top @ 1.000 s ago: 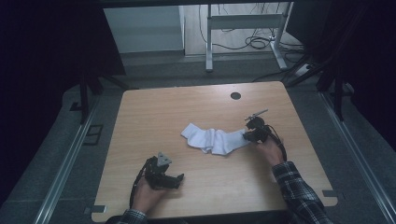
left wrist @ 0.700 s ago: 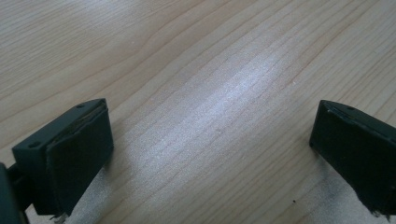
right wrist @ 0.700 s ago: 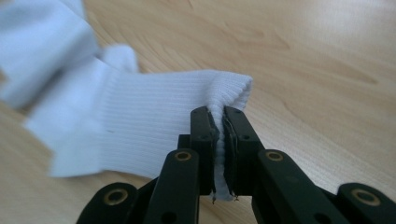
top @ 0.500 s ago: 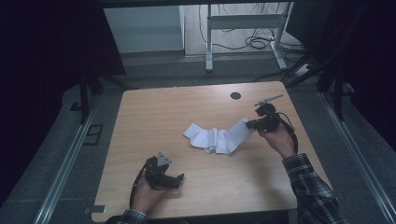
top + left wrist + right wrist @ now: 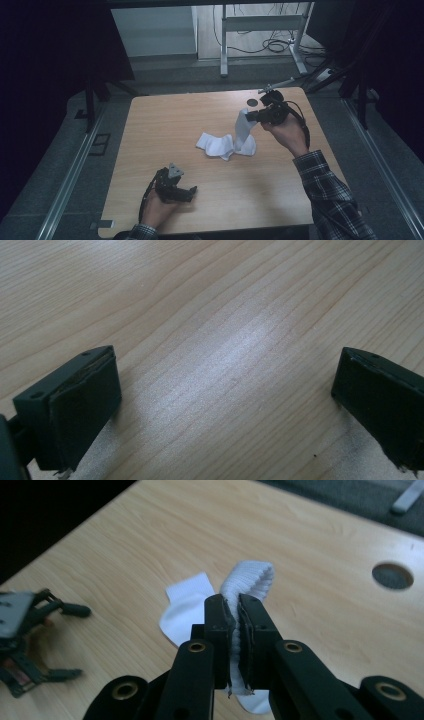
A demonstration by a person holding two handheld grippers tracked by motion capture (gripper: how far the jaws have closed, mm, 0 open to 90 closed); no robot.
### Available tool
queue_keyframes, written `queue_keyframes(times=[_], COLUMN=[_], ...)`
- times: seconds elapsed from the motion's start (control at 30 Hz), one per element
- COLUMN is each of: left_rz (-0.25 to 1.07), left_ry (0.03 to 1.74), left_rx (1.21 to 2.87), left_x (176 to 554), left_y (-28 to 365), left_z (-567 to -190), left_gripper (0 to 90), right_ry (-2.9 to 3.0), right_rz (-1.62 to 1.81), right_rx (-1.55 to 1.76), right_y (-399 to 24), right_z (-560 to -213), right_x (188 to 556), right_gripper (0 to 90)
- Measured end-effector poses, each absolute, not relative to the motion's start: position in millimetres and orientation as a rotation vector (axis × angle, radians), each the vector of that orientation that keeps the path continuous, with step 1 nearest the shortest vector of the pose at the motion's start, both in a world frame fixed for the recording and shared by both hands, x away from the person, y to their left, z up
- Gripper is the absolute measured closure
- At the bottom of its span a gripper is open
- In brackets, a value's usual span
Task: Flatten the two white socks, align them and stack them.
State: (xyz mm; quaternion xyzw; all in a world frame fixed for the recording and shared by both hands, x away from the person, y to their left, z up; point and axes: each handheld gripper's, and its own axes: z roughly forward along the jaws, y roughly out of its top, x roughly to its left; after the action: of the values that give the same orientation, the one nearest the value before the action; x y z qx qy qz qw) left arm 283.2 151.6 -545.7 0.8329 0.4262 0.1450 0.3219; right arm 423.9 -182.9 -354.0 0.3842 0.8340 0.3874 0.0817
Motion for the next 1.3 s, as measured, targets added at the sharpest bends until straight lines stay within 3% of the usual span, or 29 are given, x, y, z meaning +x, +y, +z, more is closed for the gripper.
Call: queue_keyframes(times=[0.27, 0.4, 0.97, 1.3], left_rz=[0.376, 0.379, 0.379, 0.384], left_ry=[1.12, 1.115, 1.122, 1.131], left_rx=[2.192, 2.195, 2.187, 2.182], left_x=[283, 283, 284, 287], left_y=[152, 152, 151, 149], left_z=[-545, -545, -546, -546], left_gripper=[0.0, 0.0, 0.0, 0.0], right_ry=[2.387, 2.345, 2.342, 2.302], right_rz=[1.27, 1.267, 0.965, 0.878], right_rx=[1.083, 1.128, 1.433, 1.568], right_y=[-190, -211, -306, -355], right_z=[-296, -294, -423, -471], right_x=[410, 408, 418, 413], right_gripper=[83.1, 83.0, 82.2, 80.4])
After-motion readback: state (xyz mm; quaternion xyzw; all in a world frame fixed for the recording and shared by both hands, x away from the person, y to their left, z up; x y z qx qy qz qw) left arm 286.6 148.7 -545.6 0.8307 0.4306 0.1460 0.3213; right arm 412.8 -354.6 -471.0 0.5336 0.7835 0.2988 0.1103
